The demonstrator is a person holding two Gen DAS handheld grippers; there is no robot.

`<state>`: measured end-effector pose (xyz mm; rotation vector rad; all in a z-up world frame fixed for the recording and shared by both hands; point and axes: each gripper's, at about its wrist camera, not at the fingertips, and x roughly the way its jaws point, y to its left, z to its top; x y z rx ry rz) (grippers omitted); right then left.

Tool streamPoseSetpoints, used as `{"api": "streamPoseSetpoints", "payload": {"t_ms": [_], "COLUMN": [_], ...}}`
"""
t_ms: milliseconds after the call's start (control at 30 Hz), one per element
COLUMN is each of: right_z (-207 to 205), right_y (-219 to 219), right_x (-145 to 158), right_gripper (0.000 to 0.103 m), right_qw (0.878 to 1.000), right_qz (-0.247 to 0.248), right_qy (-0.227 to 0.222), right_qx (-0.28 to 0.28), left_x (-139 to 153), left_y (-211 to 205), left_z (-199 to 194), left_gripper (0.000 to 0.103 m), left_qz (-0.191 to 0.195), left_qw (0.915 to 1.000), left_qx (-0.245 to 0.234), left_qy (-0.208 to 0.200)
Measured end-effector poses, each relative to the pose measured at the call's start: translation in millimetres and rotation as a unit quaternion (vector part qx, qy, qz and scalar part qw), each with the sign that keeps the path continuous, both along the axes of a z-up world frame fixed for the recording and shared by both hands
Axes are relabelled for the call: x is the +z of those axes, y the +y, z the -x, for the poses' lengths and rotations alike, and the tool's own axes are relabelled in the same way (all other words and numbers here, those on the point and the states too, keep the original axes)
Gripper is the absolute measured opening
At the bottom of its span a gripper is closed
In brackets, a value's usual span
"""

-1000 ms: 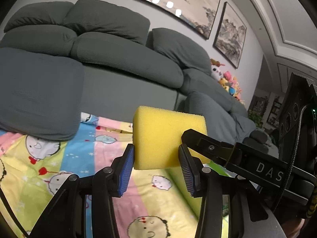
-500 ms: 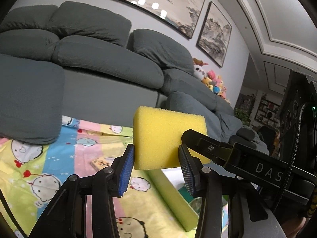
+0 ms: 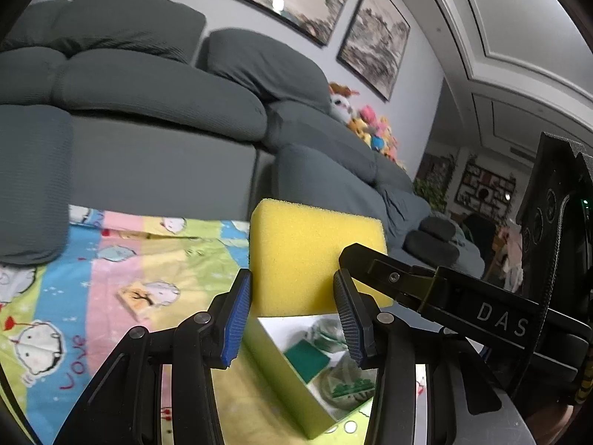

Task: Organize objects
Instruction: 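Lift the yellow sponge with both tools and carry it over the box, then lower the sponge into the box and open both tools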

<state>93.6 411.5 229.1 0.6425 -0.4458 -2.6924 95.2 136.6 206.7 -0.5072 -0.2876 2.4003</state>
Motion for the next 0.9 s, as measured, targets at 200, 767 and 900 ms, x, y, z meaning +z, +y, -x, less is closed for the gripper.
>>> {"api": "streamPoseSetpoints", "payload": {"t_ms": [200,767,900], "right_z": [14.8,87.1,98.2], "right_y": [31.9,85.0,91.3], "right_x": [-16.2,-89.3,-98.9], "right_gripper": [0.041,0.040,0.039], "right_qw": [0.999,0.982,0.975], "right_qz": [0.022,0.069,0.074], "right_qy": [-0.026,-0.154,-0.183], "right_qx": [-0.030,-0.087,-0.100], "left_x": [-9.9,-73.7,-85.1], "left_y": [36.0,115.1,124.9], "left_z": [12.9,80.8,92.7], "left_gripper": [0.046,0.046,0.046], "left_qz": [0.021,0.095,0.104], "left_qw": [0.9993,0.9837,0.9785], "left_qx": [-0.027,-0.080,-0.089], "left_qy": [-0.014,-0.130,-0.154]}}
